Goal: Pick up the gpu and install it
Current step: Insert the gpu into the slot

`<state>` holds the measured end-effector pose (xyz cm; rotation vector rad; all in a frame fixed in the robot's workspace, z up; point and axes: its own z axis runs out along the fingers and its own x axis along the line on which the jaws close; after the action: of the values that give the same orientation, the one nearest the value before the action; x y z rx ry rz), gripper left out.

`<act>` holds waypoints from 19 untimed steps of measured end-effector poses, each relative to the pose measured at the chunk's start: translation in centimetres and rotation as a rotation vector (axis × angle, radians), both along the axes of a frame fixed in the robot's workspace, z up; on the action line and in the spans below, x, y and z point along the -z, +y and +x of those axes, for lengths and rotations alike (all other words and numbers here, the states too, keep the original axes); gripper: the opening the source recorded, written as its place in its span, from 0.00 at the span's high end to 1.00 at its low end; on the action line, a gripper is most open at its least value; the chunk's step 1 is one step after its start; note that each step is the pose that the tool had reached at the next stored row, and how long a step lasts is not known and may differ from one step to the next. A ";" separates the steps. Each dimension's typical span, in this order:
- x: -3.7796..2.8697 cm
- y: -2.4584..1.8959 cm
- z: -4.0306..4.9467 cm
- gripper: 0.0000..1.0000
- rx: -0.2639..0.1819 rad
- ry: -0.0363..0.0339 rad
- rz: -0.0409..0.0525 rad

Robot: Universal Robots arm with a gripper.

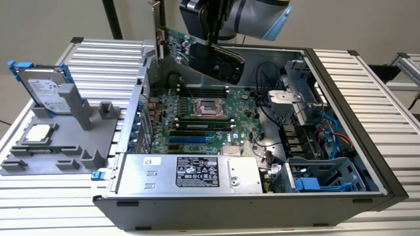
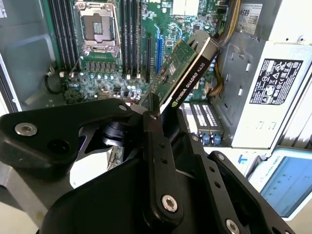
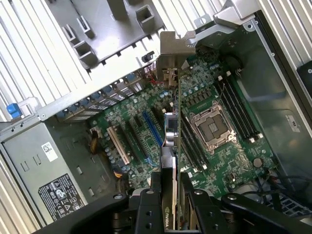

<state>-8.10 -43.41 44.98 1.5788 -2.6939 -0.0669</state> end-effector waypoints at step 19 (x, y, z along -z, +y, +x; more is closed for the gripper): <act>0.00 0.00 0.00 1.00 -0.013 0.0000 0.0000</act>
<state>-8.10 -43.41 44.98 1.5960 -2.6835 -0.0667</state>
